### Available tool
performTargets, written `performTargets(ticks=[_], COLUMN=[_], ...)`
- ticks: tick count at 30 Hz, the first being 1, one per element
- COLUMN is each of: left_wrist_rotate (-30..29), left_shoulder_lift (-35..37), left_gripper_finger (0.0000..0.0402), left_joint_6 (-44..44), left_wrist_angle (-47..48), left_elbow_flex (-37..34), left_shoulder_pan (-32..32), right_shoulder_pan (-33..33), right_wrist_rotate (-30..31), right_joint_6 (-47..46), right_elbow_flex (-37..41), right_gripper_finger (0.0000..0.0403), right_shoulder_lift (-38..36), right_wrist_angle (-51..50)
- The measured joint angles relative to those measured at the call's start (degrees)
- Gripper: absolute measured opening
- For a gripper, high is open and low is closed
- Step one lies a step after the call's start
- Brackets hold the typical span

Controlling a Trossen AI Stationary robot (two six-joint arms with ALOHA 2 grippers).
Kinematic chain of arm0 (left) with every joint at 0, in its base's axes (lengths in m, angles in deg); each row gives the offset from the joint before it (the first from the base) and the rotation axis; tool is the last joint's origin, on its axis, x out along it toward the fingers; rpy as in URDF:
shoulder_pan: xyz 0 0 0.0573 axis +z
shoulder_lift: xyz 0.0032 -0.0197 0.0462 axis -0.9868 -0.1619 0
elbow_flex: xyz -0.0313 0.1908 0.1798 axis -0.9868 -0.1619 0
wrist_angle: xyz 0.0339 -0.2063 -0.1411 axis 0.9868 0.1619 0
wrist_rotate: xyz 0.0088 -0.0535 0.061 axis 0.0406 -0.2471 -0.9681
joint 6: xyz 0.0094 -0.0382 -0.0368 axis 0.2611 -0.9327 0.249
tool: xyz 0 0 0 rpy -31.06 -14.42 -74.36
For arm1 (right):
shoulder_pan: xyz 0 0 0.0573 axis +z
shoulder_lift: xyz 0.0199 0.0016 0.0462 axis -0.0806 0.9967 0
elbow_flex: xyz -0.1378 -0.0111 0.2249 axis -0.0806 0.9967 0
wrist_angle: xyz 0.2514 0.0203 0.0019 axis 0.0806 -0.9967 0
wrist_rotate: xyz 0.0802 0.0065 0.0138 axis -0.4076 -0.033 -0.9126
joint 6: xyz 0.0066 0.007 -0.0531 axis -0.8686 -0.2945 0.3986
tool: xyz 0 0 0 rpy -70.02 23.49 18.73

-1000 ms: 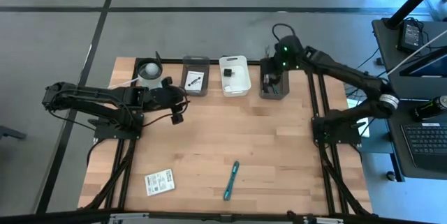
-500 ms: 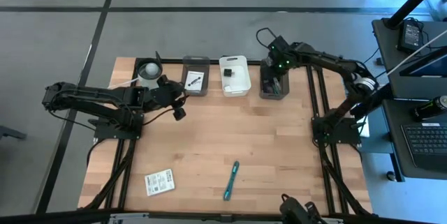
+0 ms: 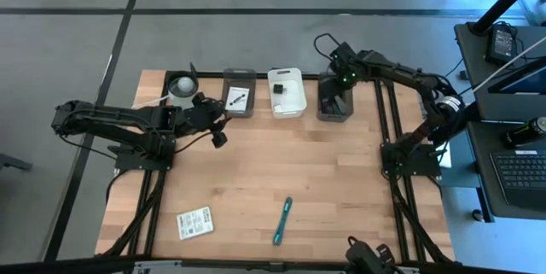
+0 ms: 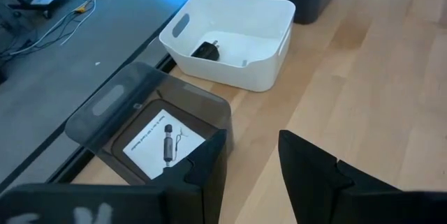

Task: Pick and place items into bin
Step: Put the gray charger cable into the right black bin, then put the card reader box into the left black bin

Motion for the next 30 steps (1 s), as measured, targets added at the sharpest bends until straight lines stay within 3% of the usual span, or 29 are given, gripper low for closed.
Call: performTargets(ticks=[4, 8, 13, 21, 26, 30], left_wrist_rotate=[0.07, 0.39, 0.37, 1.41, 5.32, 6.50], left_shoulder_lift=[0.00, 0.00, 0.00, 0.02, 0.02, 0.02], left_gripper_finger=[0.0125, 0.0125, 0.0125, 0.0125, 0.0121, 0.0105], left_joint_6=[-0.09, 0.45, 1.40, 1.57, 1.57, -0.97], left_wrist_angle=[0.00, 0.04, 0.06, 0.49, 0.90, 2.09], left_elbow_flex=[0.00, 0.00, 0.00, 0.02, 0.02, 0.04], left_shoulder_pan=[0.00, 0.00, 0.00, 0.00, -1.53, -5.47], right_shoulder_pan=[-0.03, 0.26, 4.00, 19.42, 31.05, 38.99], right_wrist_rotate=[-0.10, -3.99, -10.84, -13.30, -12.61, -6.94], right_joint_6=[0.07, 0.07, 0.13, -3.90, -14.52, -21.80], right_elbow_flex=[0.00, 0.00, -0.02, 1.20, 5.46, 9.04], right_gripper_finger=[0.0152, 0.0156, 0.0130, 0.0010, 0.0010, 0.0003], right_shoulder_lift=[-3.03, -7.57, -13.05, -15.02, -15.00, -15.00], right_wrist_angle=[-0.40, 0.47, 4.01, 10.95, 21.71, 28.78])
